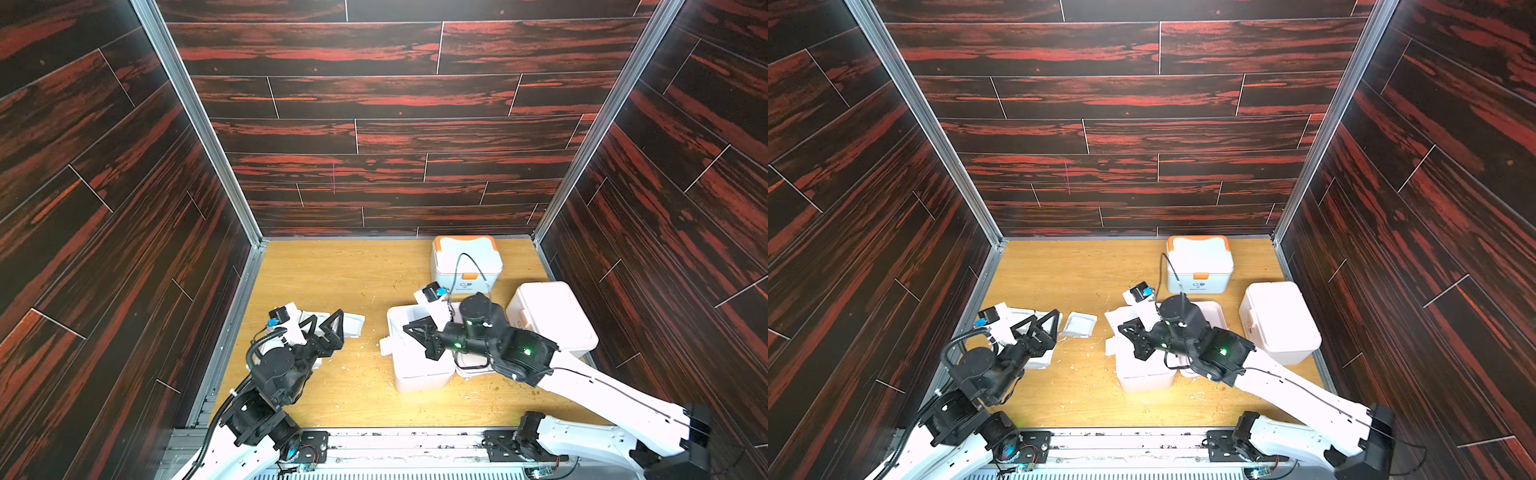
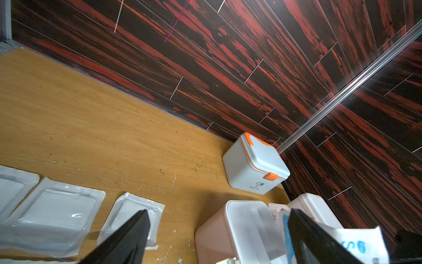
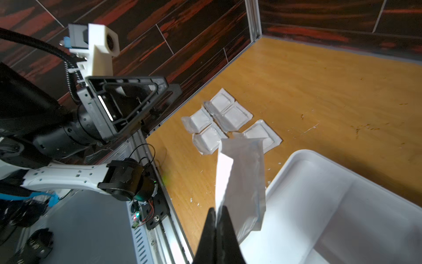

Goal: Open first aid kits and take out gauze
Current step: Place the gauze at the center of the board.

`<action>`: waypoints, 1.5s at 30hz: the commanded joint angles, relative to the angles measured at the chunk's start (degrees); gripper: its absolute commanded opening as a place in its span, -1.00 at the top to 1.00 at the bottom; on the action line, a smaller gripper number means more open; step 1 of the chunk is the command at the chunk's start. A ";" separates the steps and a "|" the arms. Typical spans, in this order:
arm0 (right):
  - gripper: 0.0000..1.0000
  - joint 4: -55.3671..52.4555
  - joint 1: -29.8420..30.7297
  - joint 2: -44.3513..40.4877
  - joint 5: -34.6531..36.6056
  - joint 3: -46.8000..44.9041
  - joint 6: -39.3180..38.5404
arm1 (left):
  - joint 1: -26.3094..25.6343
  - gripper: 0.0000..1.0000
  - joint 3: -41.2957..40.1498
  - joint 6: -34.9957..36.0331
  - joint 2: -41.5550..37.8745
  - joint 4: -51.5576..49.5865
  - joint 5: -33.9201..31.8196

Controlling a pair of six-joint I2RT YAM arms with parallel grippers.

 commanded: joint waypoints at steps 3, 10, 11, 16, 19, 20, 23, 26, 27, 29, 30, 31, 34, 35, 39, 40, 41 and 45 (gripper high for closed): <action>1.00 -1.80 0.21 8.05 -8.56 6.06 0.68 | 0.20 -0.96 -0.01 -0.46 -6.58 -7.50 -2.15; 1.00 -4.60 1.77 19.43 -12.21 13.49 -1.83 | 0.23 -0.96 1.28 -0.20 -12.45 -12.41 -3.95; 1.00 -5.40 2.32 20.99 -11.18 14.72 -2.75 | 0.24 -0.96 1.56 -0.12 -12.96 -12.86 -4.02; 1.00 -8.74 6.12 29.03 -4.75 20.20 -7.82 | 0.22 -0.96 3.19 0.37 -15.10 -15.21 -4.61; 1.00 -10.05 8.32 33.54 -1.11 22.86 -10.90 | 0.25 -0.96 4.11 0.64 -16.04 -16.49 -5.05; 1.00 -10.73 9.11 35.06 -0.11 24.22 -12.01 | 0.19 -0.96 4.50 0.73 -16.20 -16.91 -5.10; 1.00 -12.10 11.26 39.47 3.32 27.01 -14.94 | 0.23 -0.95 5.43 0.98 -16.57 -17.72 -5.16; 1.00 -13.75 12.91 43.80 7.11 29.90 -17.67 | 0.21 -0.95 5.96 1.30 -16.95 -18.25 -5.49; 1.00 -14.07 13.30 45.03 8.11 30.67 -18.50 | 0.23 -0.95 6.05 1.41 -16.94 -18.33 -5.55; 1.00 -14.66 14.11 47.67 10.79 32.33 -20.29 | 0.23 -0.95 6.23 1.59 -17.06 -18.52 -5.73; 1.00 -14.90 14.37 48.67 11.80 32.97 -21.08 | 0.19 -0.95 6.32 1.63 -17.12 -18.53 -5.73; 1.00 -14.84 14.66 49.84 12.98 33.58 -21.98 | 0.19 -0.95 6.37 1.74 -17.15 -18.61 -5.77; 1.00 -15.19 15.52 53.08 15.42 35.42 -24.73 | 0.21 -0.95 6.59 2.04 -17.03 -18.88 -6.10; 1.00 -15.14 15.81 54.14 16.19 36.01 -25.54 | 0.25 -0.95 6.59 2.22 -17.13 -18.96 -6.16; 1.00 -15.62 16.87 58.36 19.67 38.60 -29.05 | 0.19 -0.95 6.68 2.57 -17.15 -19.05 -6.48; 1.00 -15.90 17.09 59.37 20.52 39.45 -29.96 | 0.21 -0.95 6.67 2.59 -17.07 -19.05 -6.58; 1.00 -16.15 17.20 60.40 21.06 40.40 -30.60 | 0.19 -0.95 6.67 2.67 -17.15 -19.04 -6.64; 1.00 -16.41 17.59 63.64 22.49 42.86 -32.34 | 0.19 -0.95 6.59 2.85 -17.04 -18.97 -6.87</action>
